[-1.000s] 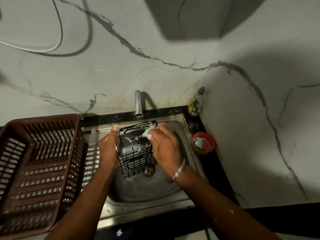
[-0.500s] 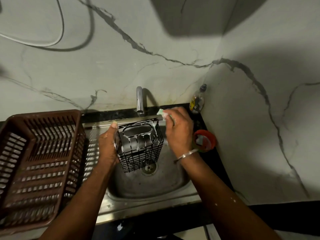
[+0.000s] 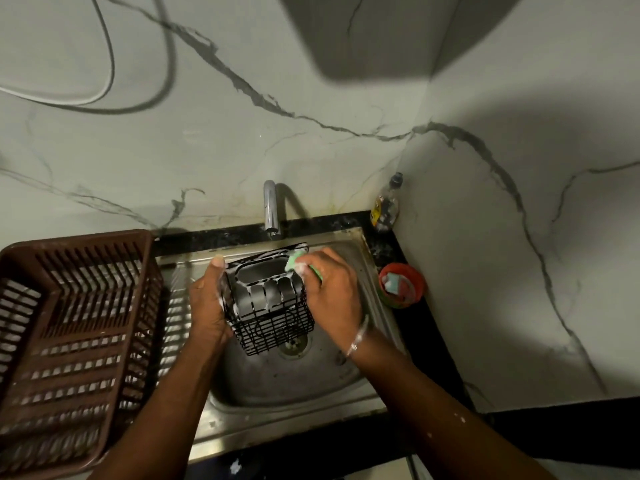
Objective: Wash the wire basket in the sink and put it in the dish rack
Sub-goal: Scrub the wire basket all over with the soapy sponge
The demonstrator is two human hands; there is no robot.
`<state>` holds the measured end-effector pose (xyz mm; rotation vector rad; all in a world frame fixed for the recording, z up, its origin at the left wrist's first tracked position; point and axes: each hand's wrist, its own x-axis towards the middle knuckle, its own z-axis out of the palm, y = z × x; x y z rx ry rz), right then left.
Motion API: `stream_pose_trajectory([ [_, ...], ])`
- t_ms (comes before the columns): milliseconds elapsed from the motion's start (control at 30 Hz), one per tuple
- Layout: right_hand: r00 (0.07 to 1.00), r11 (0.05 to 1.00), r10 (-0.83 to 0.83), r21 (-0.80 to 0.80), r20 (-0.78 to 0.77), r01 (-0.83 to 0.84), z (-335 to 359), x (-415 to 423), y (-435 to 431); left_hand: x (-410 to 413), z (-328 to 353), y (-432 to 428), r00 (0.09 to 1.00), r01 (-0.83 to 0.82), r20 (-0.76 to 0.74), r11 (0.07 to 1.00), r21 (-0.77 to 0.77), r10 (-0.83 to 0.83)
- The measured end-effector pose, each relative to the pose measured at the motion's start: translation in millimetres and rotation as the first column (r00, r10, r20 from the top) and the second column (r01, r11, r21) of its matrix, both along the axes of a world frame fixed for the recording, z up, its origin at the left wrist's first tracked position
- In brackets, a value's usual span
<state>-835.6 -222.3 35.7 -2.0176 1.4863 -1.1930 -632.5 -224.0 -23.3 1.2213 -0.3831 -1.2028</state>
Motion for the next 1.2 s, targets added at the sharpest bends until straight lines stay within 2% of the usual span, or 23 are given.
stream_pose_trajectory([
  [67, 0.999, 0.999, 0.052, 0.006, 0.006, -0.052, -2, -8, 11, 2, 4, 0, 1.000, -0.003, -0.006, 1.000, -0.002, 0.003],
  [233, 0.986, 0.993, -0.113, 0.037, 0.126, 0.109, 6, 3, -15, -9, 6, 0, 0.998, 0.018, 0.052, 1.000, -0.014, -0.017],
  [300, 0.992, 0.998, -0.041, 0.041, 0.116, 0.037, 4, 0, -14, -4, 3, -1, 0.998, 0.028, 0.060, 1.000, -0.008, -0.027],
  [367, 0.990, 0.988, 0.057, 0.136, 0.126, -0.075, 2, -11, -5, 5, 4, -2, 0.997, 0.021, 0.069, 1.000, -0.021, -0.019],
  [400, 0.986, 0.978, 0.049, 0.194, 0.160, -0.080, 4, -16, -5, 9, 4, -2, 0.999, 0.015, 0.052, 1.000, -0.023, -0.014],
  [467, 0.957, 0.971, -0.107, 0.237, 0.270, 0.042, 10, -24, -17, 12, 3, 0, 0.999, 0.047, 0.012, 0.999, 0.000, -0.047],
  [500, 0.941, 0.974, -0.163, 0.201, 0.298, 0.105, 15, -25, -24, 13, 2, 0, 0.999, 0.048, 0.017, 0.999, 0.001, -0.048],
  [567, 0.967, 0.994, -0.099, 0.067, 0.233, 0.086, 24, -19, -34, 5, 8, 2, 0.997, 0.025, 0.074, 1.000, -0.007, -0.024],
  [633, 0.997, 0.997, 0.076, -0.016, 0.018, -0.076, 25, 1, -32, -3, 15, 2, 0.988, 0.057, 0.145, 0.998, -0.028, -0.053],
  [700, 0.966, 0.974, 0.207, -0.066, -0.153, -0.219, 17, 19, -27, -8, 18, 0, 0.981, 0.073, 0.184, 0.994, -0.075, -0.059],
  [767, 0.961, 0.962, 0.206, -0.140, -0.183, -0.233, 10, 18, -32, -11, 24, 0, 0.984, 0.083, 0.165, 0.993, -0.090, -0.067],
  [900, 0.999, 0.994, 0.005, -0.113, -0.048, -0.010, 7, -9, -39, -4, 16, 0, 0.991, 0.021, 0.134, 0.998, -0.061, -0.012],
  [1000, 0.995, 0.995, 0.096, -0.026, 0.009, -0.096, 9, 2, -36, 1, 15, -1, 0.995, 0.007, 0.099, 0.999, -0.046, -0.003],
  [1133, 0.959, 0.934, 0.068, 0.320, 0.276, -0.159, 9, -2, -44, -5, 17, 3, 0.999, 0.034, -0.007, 0.999, -0.038, -0.034],
  [1200, 0.922, 0.892, 0.064, 0.393, 0.383, -0.225, 9, -3, -45, -1, 10, 5, 0.997, 0.050, -0.050, 0.999, -0.020, -0.051],
])
